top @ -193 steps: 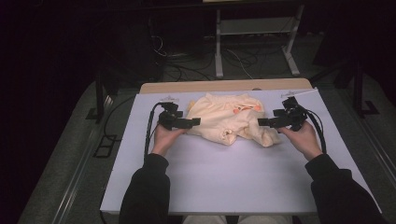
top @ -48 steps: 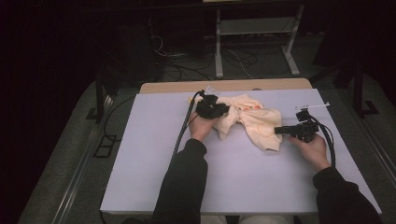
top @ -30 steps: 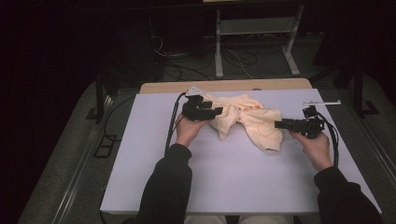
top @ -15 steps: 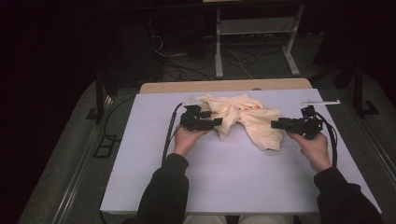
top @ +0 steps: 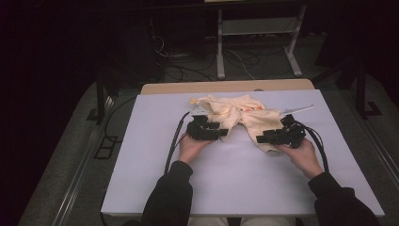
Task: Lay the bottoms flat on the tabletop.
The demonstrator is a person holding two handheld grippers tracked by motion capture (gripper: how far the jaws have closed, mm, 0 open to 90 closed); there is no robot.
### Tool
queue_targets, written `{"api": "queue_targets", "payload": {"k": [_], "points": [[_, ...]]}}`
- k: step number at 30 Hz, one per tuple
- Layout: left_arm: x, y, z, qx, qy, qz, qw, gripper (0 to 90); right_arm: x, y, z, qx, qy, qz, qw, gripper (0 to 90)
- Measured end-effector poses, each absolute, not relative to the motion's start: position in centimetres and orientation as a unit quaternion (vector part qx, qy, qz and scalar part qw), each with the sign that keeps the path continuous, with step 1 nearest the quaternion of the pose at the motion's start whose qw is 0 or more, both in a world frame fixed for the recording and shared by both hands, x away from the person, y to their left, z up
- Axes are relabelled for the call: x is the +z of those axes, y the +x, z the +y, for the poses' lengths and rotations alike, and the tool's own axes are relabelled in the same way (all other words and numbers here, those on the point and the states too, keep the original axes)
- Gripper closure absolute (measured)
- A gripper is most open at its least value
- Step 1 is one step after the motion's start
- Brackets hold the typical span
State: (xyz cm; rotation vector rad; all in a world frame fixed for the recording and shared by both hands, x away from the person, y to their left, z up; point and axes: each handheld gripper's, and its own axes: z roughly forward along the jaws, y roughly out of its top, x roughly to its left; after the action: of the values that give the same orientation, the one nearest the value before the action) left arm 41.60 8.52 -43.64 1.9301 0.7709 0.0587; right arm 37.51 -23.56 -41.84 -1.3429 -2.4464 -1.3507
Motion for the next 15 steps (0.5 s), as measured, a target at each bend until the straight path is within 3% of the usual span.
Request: {"api": "queue_targets", "payload": {"k": [5,15], "points": [[-43.9,42.0,7.9,0.029,0.806,0.317,0.499,48.5,-42.9,37.7,-22.1,-0.400,-0.425,-0.812,0.013,45.2],[-44.0,43.4,5.0,0.045,0.830,0.302,0.467,48.7,-43.8,38.3,-22.3,-0.363,-0.442,-0.820,-0.031,46.8]]}}
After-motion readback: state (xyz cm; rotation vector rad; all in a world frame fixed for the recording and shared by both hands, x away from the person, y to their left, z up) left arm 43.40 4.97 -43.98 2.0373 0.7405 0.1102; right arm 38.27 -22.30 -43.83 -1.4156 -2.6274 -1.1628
